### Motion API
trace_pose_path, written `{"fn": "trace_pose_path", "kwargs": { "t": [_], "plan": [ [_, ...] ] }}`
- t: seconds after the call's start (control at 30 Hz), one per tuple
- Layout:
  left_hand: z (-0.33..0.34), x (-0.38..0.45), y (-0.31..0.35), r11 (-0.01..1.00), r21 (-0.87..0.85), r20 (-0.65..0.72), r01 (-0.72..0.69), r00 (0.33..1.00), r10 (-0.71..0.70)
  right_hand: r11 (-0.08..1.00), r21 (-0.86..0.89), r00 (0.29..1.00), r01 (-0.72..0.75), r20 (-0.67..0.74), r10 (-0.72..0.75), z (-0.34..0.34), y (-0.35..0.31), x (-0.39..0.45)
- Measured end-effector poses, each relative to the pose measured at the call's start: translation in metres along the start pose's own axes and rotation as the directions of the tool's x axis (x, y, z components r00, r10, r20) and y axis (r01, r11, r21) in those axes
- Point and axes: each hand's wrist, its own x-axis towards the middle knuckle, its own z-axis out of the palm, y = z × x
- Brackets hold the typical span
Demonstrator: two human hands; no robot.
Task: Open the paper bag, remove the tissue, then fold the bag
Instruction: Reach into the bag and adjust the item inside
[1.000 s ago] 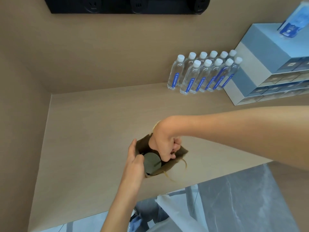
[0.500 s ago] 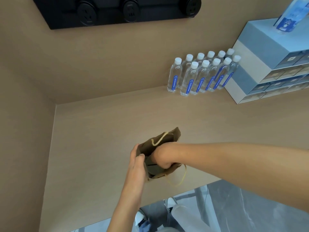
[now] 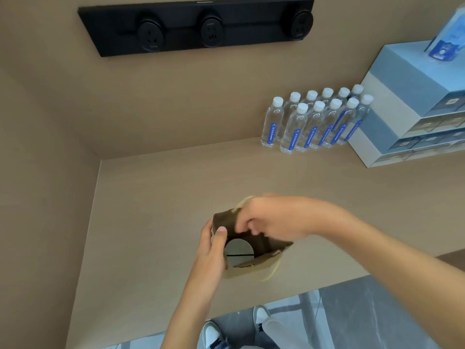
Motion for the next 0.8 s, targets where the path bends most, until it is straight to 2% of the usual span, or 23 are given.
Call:
{"fn": "trace_pose_path", "kwargs": {
  "t": [0.07, 0.13, 0.17, 0.2, 0.27, 0.33, 0.47, 0.63, 0.7, 0.8],
  "plan": [
    [-0.005, -0.002, -0.002, 0.998, 0.046, -0.035, -0.044, 0.998, 0.046, 0.944, 0.327, 0.957, -0.041, -0.26, 0.132, -0.002, 0.023, -0.039],
    [-0.008, -0.004, -0.003, 0.99, 0.107, -0.081, -0.089, 0.992, 0.098, 0.846, 0.527, 0.818, -0.078, -0.451, 0.356, 0.018, 0.045, -0.057],
    [-0.009, -0.005, -0.004, 0.986, 0.124, -0.099, -0.111, 0.987, 0.123, 0.801, 0.592, 0.764, -0.089, -0.475, 0.437, 0.033, 0.052, -0.058],
    [-0.009, -0.005, -0.005, 0.982, 0.139, -0.106, -0.131, 0.984, 0.146, 0.744, 0.664, 0.748, -0.077, -0.454, 0.483, 0.048, 0.056, -0.054],
    [-0.006, -0.006, -0.006, 0.975, 0.168, -0.091, -0.143, 0.983, 0.16, 0.633, 0.774, 0.791, -0.026, -0.371, 0.487, 0.071, 0.054, -0.041],
    [-0.003, -0.005, -0.006, 0.981, 0.158, -0.039, -0.113, 0.992, 0.121, 0.573, 0.82, 0.825, 0.015, -0.333, 0.456, 0.084, 0.05, -0.035],
    [0.002, -0.007, -0.001, 1.0, 0.013, 0.02, -0.011, 1.0, 0.011, 0.407, 0.906, 0.839, 0.115, -0.308, 0.448, 0.089, 0.04, -0.026],
    [0.008, 0.001, 0.002, 0.973, -0.23, -0.098, 0.001, 0.995, -0.024, 0.166, 0.975, 0.804, 0.149, -0.217, 0.553, 0.085, 0.036, -0.013],
    [0.011, 0.004, 0.002, 0.972, -0.235, -0.136, -0.013, 0.991, -0.02, 0.153, 0.977, 0.785, 0.146, -0.208, 0.584, 0.086, 0.036, -0.01],
    [0.015, 0.007, -0.002, 0.991, -0.116, -0.195, -0.062, 0.98, 0.039, 0.151, 0.971, 0.763, 0.184, -0.238, 0.601, 0.093, 0.039, -0.006]
  ]
}}
